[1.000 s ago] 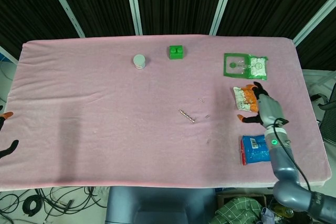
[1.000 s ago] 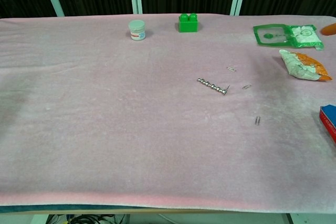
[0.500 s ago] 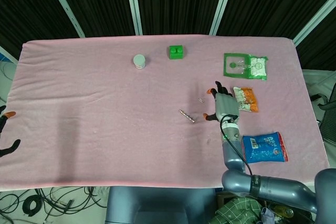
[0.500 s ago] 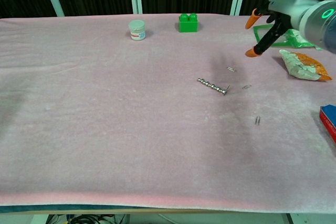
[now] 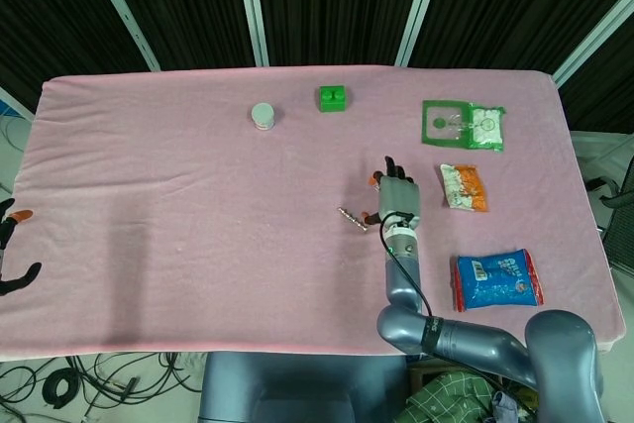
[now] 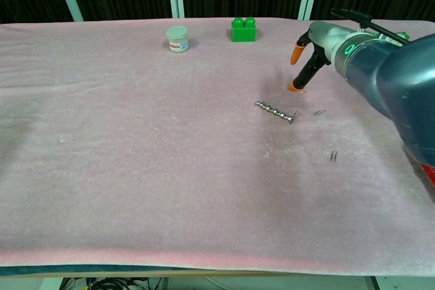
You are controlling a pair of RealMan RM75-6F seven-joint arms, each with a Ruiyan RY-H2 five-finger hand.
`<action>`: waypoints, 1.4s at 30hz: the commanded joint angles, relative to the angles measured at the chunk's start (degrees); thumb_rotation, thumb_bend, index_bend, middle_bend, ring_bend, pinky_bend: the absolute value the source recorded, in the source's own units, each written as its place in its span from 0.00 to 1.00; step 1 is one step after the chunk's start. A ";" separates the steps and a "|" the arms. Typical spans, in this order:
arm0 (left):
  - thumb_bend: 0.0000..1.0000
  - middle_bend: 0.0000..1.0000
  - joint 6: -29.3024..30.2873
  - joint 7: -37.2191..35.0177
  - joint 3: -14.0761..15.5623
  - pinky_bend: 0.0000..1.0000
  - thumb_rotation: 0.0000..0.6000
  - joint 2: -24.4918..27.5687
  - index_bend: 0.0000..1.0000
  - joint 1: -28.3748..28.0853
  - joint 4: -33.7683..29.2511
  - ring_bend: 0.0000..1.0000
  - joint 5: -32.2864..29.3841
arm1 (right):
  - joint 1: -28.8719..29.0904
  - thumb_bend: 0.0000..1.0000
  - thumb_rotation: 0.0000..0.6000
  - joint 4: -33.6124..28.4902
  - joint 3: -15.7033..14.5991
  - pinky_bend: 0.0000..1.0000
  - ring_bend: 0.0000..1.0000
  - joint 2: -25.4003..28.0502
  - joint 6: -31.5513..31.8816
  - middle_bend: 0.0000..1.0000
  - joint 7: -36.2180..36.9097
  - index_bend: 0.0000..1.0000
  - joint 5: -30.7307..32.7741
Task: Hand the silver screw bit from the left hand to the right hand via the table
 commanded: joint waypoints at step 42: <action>0.26 0.04 -1.42 0.71 -2.44 0.00 1.00 -1.13 0.25 0.52 1.24 0.00 -0.72 | 3.79 0.14 1.00 21.05 8.53 0.21 0.08 -14.98 -8.21 0.02 2.11 0.50 0.03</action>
